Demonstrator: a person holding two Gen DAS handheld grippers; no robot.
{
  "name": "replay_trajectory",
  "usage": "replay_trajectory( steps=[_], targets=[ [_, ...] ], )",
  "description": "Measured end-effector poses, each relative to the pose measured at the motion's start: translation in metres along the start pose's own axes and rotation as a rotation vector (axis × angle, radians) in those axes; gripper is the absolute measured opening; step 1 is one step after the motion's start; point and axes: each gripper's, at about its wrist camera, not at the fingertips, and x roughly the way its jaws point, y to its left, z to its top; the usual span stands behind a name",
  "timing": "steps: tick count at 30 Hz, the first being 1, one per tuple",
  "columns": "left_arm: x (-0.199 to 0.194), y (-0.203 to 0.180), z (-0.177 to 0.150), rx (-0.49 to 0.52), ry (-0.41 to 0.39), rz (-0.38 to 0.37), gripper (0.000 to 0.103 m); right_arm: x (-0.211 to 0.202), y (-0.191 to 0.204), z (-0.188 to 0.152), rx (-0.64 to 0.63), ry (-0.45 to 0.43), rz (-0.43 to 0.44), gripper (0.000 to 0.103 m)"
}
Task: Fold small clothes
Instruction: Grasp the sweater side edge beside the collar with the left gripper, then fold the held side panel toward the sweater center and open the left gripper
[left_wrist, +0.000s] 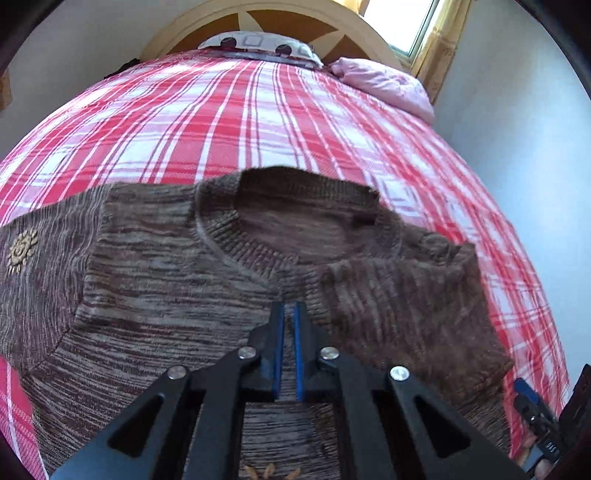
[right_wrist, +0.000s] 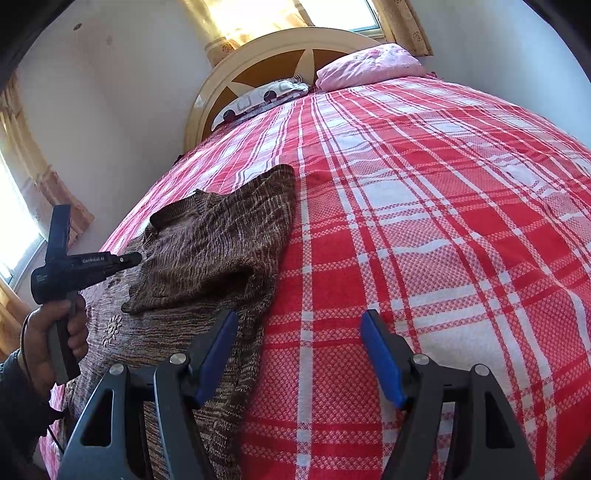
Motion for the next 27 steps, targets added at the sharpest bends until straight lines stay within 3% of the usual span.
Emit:
replay_trajectory(
  steps=[2, 4, 6, 8, 10, 12, 13, 14, 15, 22, 25, 27],
  targets=[
    [0.0, 0.007, -0.003, -0.027, 0.004, 0.005, 0.005, 0.0, 0.0, 0.0, 0.002, 0.0, 0.001, 0.07],
    [-0.003, 0.009, -0.007, -0.049, 0.017, -0.044, 0.006, 0.0, -0.001, 0.0, 0.006, 0.0, 0.006, 0.07],
    [-0.009, 0.004, -0.013, -0.033, 0.016, -0.062, 0.014, 0.002, -0.001, 0.001, 0.007, 0.003, 0.008, 0.071],
    [-0.012, -0.008, -0.021, 0.001, 0.027, -0.085, 0.036, 0.003, 0.001, 0.0, 0.0, 0.005, 0.003, 0.071],
    [-0.01, -0.019, -0.032, 0.028, 0.05, -0.1, 0.047, 0.003, 0.001, 0.0, -0.003, 0.005, -0.001, 0.072],
    [-0.005, -0.03, -0.04, 0.084, 0.055, -0.081, 0.046, 0.002, 0.001, 0.0, -0.003, 0.004, -0.001, 0.072],
    [-0.005, -0.04, -0.044, 0.148, 0.029, -0.04, 0.037, 0.002, 0.001, 0.0, -0.002, 0.004, 0.0, 0.072],
    [-0.004, -0.046, -0.046, 0.198, 0.026, -0.015, 0.016, 0.002, 0.001, 0.0, -0.002, 0.003, 0.0, 0.072],
    [-0.004, -0.05, -0.047, 0.222, 0.025, -0.002, 0.008, 0.002, 0.001, 0.0, -0.002, 0.003, 0.0, 0.072],
    [-0.009, -0.034, -0.044, 0.223, 0.034, 0.008, 0.01, 0.002, 0.001, -0.001, -0.006, 0.005, -0.004, 0.072],
    [-0.01, -0.036, -0.046, 0.226, 0.008, 0.029, 0.02, 0.002, 0.001, -0.001, -0.006, 0.005, -0.003, 0.072],
    [-0.013, -0.037, -0.048, 0.215, 0.007, 0.024, 0.039, 0.002, 0.001, -0.001, -0.005, 0.005, 0.0, 0.073]
  ],
)
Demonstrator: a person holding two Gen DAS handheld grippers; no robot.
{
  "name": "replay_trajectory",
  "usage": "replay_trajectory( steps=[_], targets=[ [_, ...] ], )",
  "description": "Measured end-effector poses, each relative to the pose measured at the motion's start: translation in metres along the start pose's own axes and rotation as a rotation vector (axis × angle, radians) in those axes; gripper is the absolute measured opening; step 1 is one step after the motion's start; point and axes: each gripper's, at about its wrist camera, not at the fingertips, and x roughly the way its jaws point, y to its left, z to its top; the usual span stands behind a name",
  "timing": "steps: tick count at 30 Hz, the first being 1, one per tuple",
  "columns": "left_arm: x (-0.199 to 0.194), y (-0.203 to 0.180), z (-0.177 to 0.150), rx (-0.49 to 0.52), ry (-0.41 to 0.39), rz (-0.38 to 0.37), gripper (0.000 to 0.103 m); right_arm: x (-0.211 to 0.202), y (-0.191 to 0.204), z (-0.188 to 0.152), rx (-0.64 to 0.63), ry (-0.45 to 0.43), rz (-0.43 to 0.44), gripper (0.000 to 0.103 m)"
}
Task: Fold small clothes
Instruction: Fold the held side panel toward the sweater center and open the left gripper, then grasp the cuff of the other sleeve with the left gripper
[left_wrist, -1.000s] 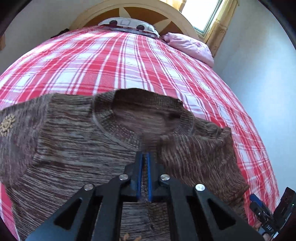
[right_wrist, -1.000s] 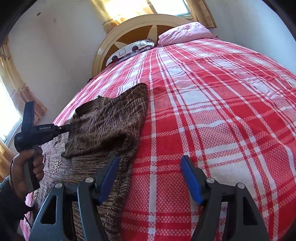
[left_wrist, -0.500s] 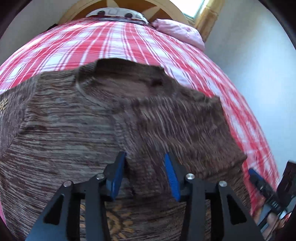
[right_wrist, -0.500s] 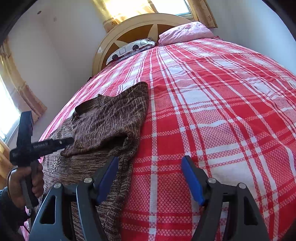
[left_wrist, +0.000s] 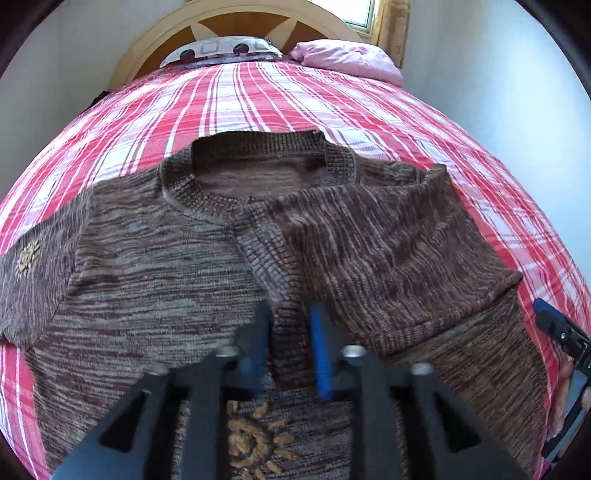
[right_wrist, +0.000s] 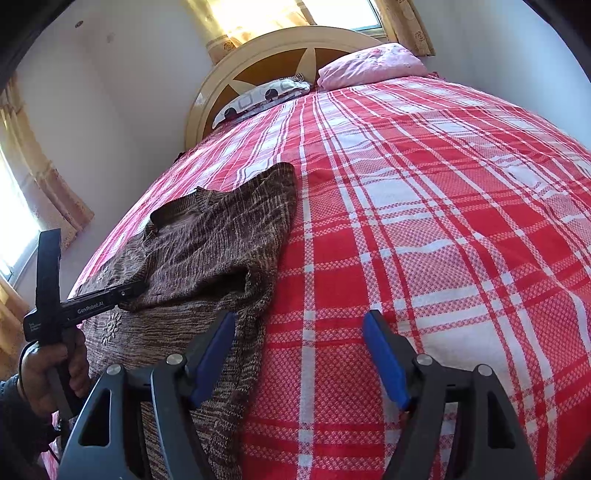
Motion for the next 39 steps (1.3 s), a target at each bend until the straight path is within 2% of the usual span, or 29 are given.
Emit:
replay_trajectory(
  steps=[1, 2, 4, 7, 10, 13, 15, 18, 19, 20, 21, 23, 26, 29, 33, 36, 37, 39],
  targets=[
    [-0.003, 0.0, -0.002, 0.001, -0.008, 0.019, 0.056, 0.0, 0.0, 0.0, 0.001, 0.0, 0.001, 0.073],
    [-0.005, 0.0, -0.004, 0.009, -0.015, 0.064, 0.066, 0.0, -0.001, 0.0, 0.002, 0.0, 0.004, 0.073],
    [-0.004, 0.003, -0.007, 0.036, -0.014, 0.135, 0.067, 0.0, -0.001, 0.0, 0.005, -0.001, 0.008, 0.073],
    [-0.009, 0.016, -0.011, 0.025, -0.003, 0.115, 0.075, -0.002, -0.002, -0.001, 0.009, -0.006, 0.012, 0.073],
    [-0.018, 0.033, -0.005, -0.032, -0.031, 0.136, 0.074, -0.011, 0.007, 0.001, -0.019, -0.042, -0.038, 0.073],
    [-0.029, 0.046, 0.001, -0.081, -0.087, 0.115, 0.075, -0.018, 0.037, 0.008, -0.137, -0.058, -0.086, 0.073],
    [-0.021, 0.044, 0.007, -0.064, -0.069, 0.122, 0.075, -0.019, 0.063, 0.013, -0.23, -0.072, -0.101, 0.073],
    [-0.007, 0.031, 0.01, -0.009, -0.034, 0.115, 0.075, -0.013, 0.107, 0.028, -0.32, -0.069, -0.039, 0.073],
    [-0.001, 0.028, 0.01, 0.013, -0.019, 0.139, 0.076, -0.004, 0.122, 0.034, -0.348, -0.039, -0.004, 0.073],
    [0.004, 0.027, 0.01, 0.031, -0.004, 0.191, 0.08, 0.003, 0.13, 0.037, -0.362, -0.015, 0.011, 0.073],
    [0.006, 0.029, 0.01, 0.026, -0.011, 0.21, 0.086, 0.017, 0.139, 0.039, -0.38, 0.023, 0.016, 0.073],
    [0.005, 0.043, 0.01, -0.022, -0.013, 0.228, 0.097, 0.042, 0.145, 0.037, -0.401, 0.069, -0.041, 0.073],
    [0.005, 0.059, 0.005, -0.061, -0.013, 0.227, 0.103, 0.082, 0.122, 0.021, -0.331, 0.198, -0.215, 0.074],
    [0.005, 0.068, 0.002, -0.106, -0.007, 0.171, 0.103, 0.075, 0.118, 0.016, -0.318, 0.154, -0.193, 0.074],
    [0.006, 0.063, 0.0, -0.087, -0.016, 0.172, 0.103, 0.067, 0.137, 0.018, -0.344, 0.163, -0.249, 0.074],
    [0.002, 0.064, -0.002, -0.097, -0.016, 0.153, 0.103, 0.066, 0.161, 0.016, -0.393, 0.142, -0.238, 0.074],
    [0.002, 0.065, -0.002, -0.102, -0.016, 0.15, 0.103, 0.07, 0.165, 0.014, -0.397, 0.146, -0.244, 0.074],
    [0.002, 0.065, -0.002, -0.102, -0.015, 0.147, 0.103, 0.09, 0.168, 0.007, -0.394, 0.22, -0.259, 0.077]
  ],
)
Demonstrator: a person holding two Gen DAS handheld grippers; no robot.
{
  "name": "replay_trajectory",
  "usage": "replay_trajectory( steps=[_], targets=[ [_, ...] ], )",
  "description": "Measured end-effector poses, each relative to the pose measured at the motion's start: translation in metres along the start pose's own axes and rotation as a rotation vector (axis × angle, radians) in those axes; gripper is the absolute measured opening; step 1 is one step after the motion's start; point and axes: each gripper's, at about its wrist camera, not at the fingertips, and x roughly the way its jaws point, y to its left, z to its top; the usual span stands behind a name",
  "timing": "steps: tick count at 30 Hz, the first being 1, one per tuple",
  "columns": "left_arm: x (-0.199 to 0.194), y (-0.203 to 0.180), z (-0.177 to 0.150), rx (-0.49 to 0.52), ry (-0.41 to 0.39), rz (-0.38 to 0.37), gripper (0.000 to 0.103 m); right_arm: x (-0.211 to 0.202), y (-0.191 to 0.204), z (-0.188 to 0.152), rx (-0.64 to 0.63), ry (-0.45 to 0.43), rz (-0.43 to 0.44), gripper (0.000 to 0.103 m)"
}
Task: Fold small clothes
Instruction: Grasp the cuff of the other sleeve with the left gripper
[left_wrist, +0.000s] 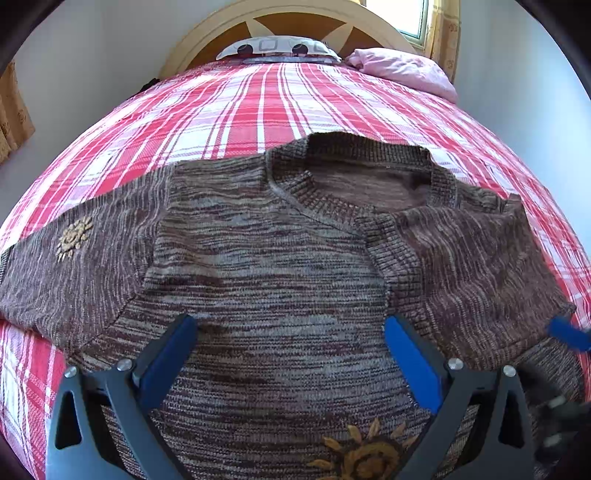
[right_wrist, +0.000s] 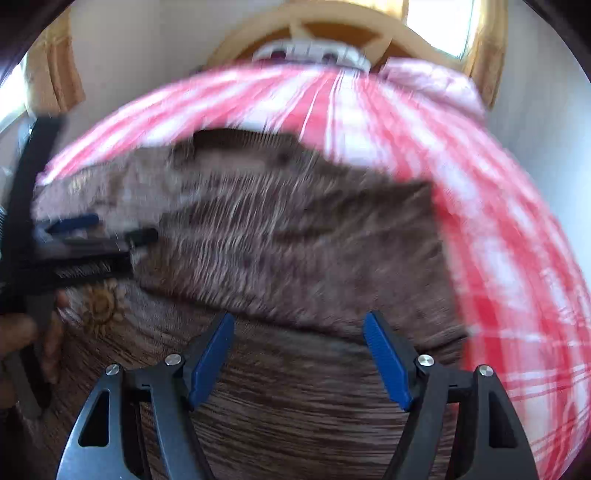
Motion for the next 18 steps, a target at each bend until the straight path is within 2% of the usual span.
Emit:
replay_trajectory(
  steps=[3, 6, 9, 14, 18],
  targets=[
    [-0.005, 0.005, -0.001, 0.009, 0.015, -0.01, 0.103, -0.002, 0.009, -0.003, -0.035, -0.024, -0.05, 0.08],
    [-0.022, 0.022, -0.007, -0.014, -0.007, -0.039, 0.103, -0.017, 0.012, -0.007, -0.013, -0.051, -0.043, 0.08],
    [-0.037, 0.045, -0.013, -0.035, -0.031, -0.026, 0.103, -0.026, 0.026, -0.013, -0.033, -0.099, -0.034, 0.08],
    [-0.056, 0.086, -0.024, -0.058, -0.059, 0.073, 0.103, -0.023, 0.053, -0.021, -0.087, -0.093, -0.018, 0.08],
    [-0.068, 0.128, -0.031, -0.111, -0.075, 0.113, 0.103, -0.025, 0.066, -0.027, -0.146, -0.115, -0.046, 0.08]
  ],
)
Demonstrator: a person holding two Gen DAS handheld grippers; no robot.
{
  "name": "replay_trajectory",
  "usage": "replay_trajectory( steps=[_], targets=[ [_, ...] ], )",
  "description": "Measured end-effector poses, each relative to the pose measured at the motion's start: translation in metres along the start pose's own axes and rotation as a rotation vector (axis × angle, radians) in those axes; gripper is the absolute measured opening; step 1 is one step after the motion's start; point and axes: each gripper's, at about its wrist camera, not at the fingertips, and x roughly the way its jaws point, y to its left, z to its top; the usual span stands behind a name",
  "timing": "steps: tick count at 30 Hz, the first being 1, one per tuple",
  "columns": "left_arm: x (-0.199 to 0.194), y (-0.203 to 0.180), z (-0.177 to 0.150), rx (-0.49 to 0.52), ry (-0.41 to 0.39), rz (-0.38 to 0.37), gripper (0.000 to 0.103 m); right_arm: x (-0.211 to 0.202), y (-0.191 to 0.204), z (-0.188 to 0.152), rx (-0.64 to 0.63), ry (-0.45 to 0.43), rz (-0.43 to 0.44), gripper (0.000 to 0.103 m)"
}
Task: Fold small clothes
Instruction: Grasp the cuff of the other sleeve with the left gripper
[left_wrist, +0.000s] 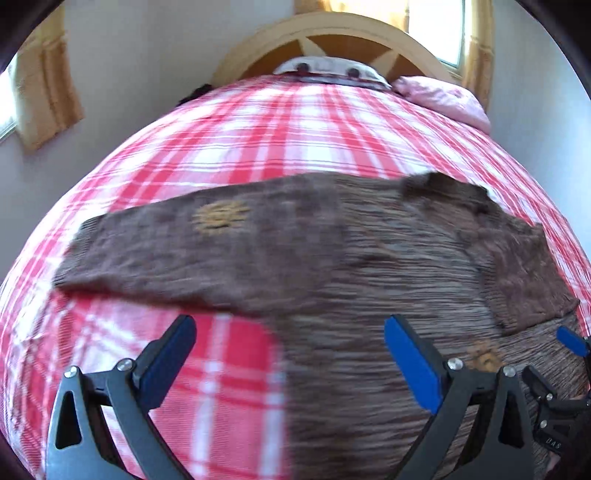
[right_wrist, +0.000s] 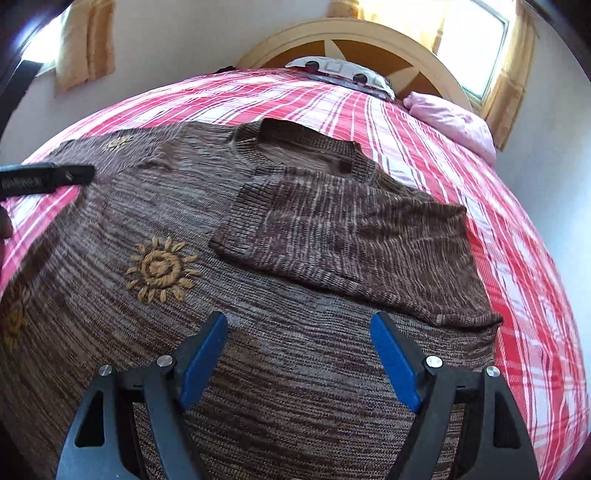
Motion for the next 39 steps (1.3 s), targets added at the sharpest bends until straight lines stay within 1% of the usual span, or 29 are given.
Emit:
replay_trajectory(
  steps=[3, 6, 8, 10, 13, 15, 19, 21, 23, 25, 28, 29, 30, 31, 32, 33, 34, 35, 36, 37, 38, 39],
  targets=[
    [0.0, 0.034, -0.001, -0.057, -0.002, 0.025, 0.103, 0.002, -0.003, -0.003, 0.019, -0.003, 0.017, 0.08],
    [0.004, 0.076, -0.003, -0.137, 0.006, 0.076, 0.103, 0.005, -0.01, -0.004, 0.053, 0.003, 0.046, 0.08],
    [0.009, 0.105, -0.002, -0.209, 0.019, 0.103, 0.103, 0.005, -0.01, -0.005, 0.057, 0.002, 0.048, 0.08],
    [0.014, 0.133, -0.001, -0.296, 0.026, 0.114, 0.103, 0.004, -0.008, -0.006, 0.05, -0.003, 0.038, 0.081],
    [0.017, 0.156, -0.001, -0.381, 0.029, 0.084, 0.103, 0.002, -0.002, -0.006, 0.023, -0.016, 0.007, 0.081],
    [0.02, 0.165, 0.0, -0.42, 0.028, 0.072, 0.103, 0.001, 0.0, -0.007, 0.013, -0.021, -0.006, 0.081],
    [0.03, 0.18, 0.0, -0.52, 0.023, 0.023, 0.102, 0.0, 0.001, -0.007, 0.007, -0.027, -0.015, 0.081],
    [0.031, 0.184, 0.001, -0.543, -0.005, 0.012, 0.102, 0.0, 0.002, -0.008, 0.0, -0.03, -0.023, 0.081],
    [0.034, 0.187, 0.005, -0.547, -0.015, 0.014, 0.102, 0.0, 0.003, -0.008, -0.006, -0.032, -0.03, 0.081],
    [0.04, 0.189, 0.01, -0.562, -0.029, -0.004, 0.102, -0.001, 0.004, -0.008, -0.01, -0.034, -0.035, 0.081],
    [0.046, 0.201, 0.014, -0.622, -0.061, -0.054, 0.101, -0.001, 0.004, -0.008, -0.011, -0.036, -0.038, 0.081],
    [0.046, 0.206, 0.015, -0.646, -0.08, -0.063, 0.096, -0.001, 0.004, -0.008, -0.011, -0.037, -0.039, 0.081],
    [0.047, 0.21, 0.015, -0.665, -0.091, -0.066, 0.095, -0.001, 0.004, -0.009, -0.012, -0.037, -0.039, 0.081],
    [0.049, 0.212, 0.015, -0.676, -0.098, -0.065, 0.089, -0.002, 0.004, -0.009, -0.012, -0.037, -0.04, 0.081],
    [0.05, 0.213, 0.016, -0.674, -0.099, -0.054, 0.081, -0.002, 0.004, -0.009, -0.013, -0.038, -0.041, 0.081],
    [0.051, 0.213, 0.016, -0.669, -0.099, -0.041, 0.077, -0.002, 0.004, -0.009, -0.013, -0.038, -0.042, 0.081],
    [0.051, 0.212, 0.016, -0.664, -0.102, -0.031, 0.07, -0.002, 0.005, -0.009, -0.014, -0.038, -0.043, 0.081],
    [0.051, 0.212, 0.016, -0.658, -0.105, -0.023, 0.057, -0.002, 0.005, -0.009, -0.014, -0.039, -0.044, 0.081],
    [0.052, 0.212, 0.016, -0.653, -0.104, -0.031, 0.041, -0.002, 0.005, -0.009, -0.015, -0.039, -0.044, 0.081],
    [0.059, 0.213, 0.016, -0.651, -0.07, -0.057, 0.008, -0.002, 0.005, -0.009, -0.014, -0.039, -0.044, 0.082],
    [0.062, 0.214, 0.014, -0.658, -0.056, -0.064, 0.01, -0.002, 0.005, -0.009, -0.014, -0.039, -0.044, 0.082],
    [0.06, 0.216, 0.013, -0.67, -0.072, -0.07, 0.01, -0.002, 0.005, -0.009, -0.014, -0.039, -0.043, 0.082]
  ],
)
